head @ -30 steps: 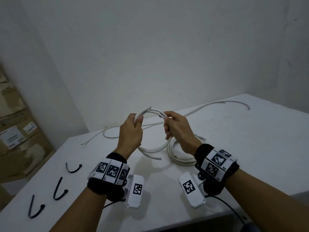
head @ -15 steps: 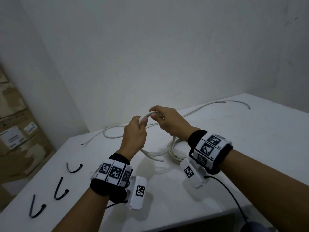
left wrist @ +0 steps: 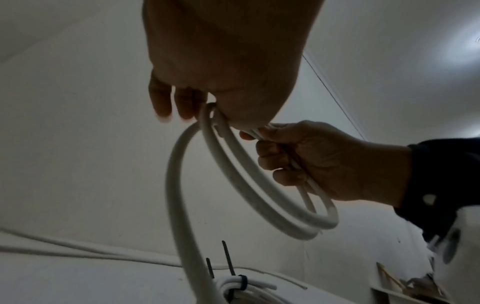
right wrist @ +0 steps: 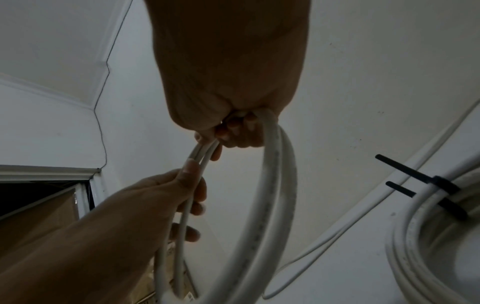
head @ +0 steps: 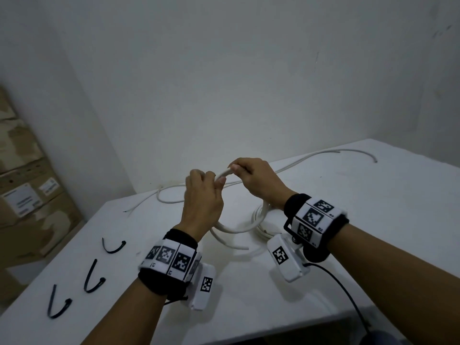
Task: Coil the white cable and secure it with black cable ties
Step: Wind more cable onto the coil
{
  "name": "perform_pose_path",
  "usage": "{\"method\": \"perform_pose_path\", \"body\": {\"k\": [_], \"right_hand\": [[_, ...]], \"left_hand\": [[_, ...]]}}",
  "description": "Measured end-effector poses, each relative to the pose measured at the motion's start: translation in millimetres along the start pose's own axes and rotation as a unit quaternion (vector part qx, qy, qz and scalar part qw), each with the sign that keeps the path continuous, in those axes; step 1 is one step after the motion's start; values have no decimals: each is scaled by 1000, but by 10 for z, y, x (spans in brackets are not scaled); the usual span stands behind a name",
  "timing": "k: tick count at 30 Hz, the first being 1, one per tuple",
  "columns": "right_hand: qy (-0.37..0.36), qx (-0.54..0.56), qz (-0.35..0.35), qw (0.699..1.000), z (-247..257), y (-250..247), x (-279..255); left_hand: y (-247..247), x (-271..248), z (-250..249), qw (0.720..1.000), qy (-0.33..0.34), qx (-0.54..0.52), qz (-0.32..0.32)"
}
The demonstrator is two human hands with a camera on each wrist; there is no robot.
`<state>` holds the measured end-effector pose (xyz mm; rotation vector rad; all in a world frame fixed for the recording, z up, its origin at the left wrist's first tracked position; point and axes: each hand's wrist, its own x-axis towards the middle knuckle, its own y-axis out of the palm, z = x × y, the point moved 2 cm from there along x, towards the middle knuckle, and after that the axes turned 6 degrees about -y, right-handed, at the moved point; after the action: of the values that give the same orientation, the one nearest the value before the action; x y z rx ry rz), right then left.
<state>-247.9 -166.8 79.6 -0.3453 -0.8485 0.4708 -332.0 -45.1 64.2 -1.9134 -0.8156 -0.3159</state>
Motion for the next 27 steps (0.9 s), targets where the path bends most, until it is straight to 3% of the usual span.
{"method": "perform_pose_path", "body": {"k": [1, 3, 7, 10, 15, 17, 20, 22, 24, 27], "right_hand": [[-3, 5, -5, 1000, -10, 0, -1], [-7, 17, -13, 1000, -32, 2, -1], [-12, 27, -22, 999, -28, 25, 19], [27, 53, 3, 998, -26, 48, 7], [173, 143, 48, 973, -148, 21, -206], [225, 193, 116, 948, -195, 35, -337], [270, 317, 205, 886, -216, 116, -518], [264, 387, 190, 863, -218, 170, -575], [246, 435, 134, 856, -212, 216, -591], [211, 447, 50, 867, -160, 270, -583]], "left_hand": [[0, 2, 1, 996, -18, -80, 42], [7, -20, -18, 955, -95, -249, 130], [-4, -15, -52, 910, -141, -377, 99], [20, 10, -32, 904, -162, -389, 74], [-25, 121, 47, 898, -205, -389, -18], [-72, 164, 85, 892, -217, -395, -44], [-122, 201, 137, 890, -225, -390, -76], [-132, 225, 185, 890, -231, -381, -96], [-133, 231, 233, 894, -234, -364, -115], [-152, 201, 272, 913, -221, -312, -146]]}}
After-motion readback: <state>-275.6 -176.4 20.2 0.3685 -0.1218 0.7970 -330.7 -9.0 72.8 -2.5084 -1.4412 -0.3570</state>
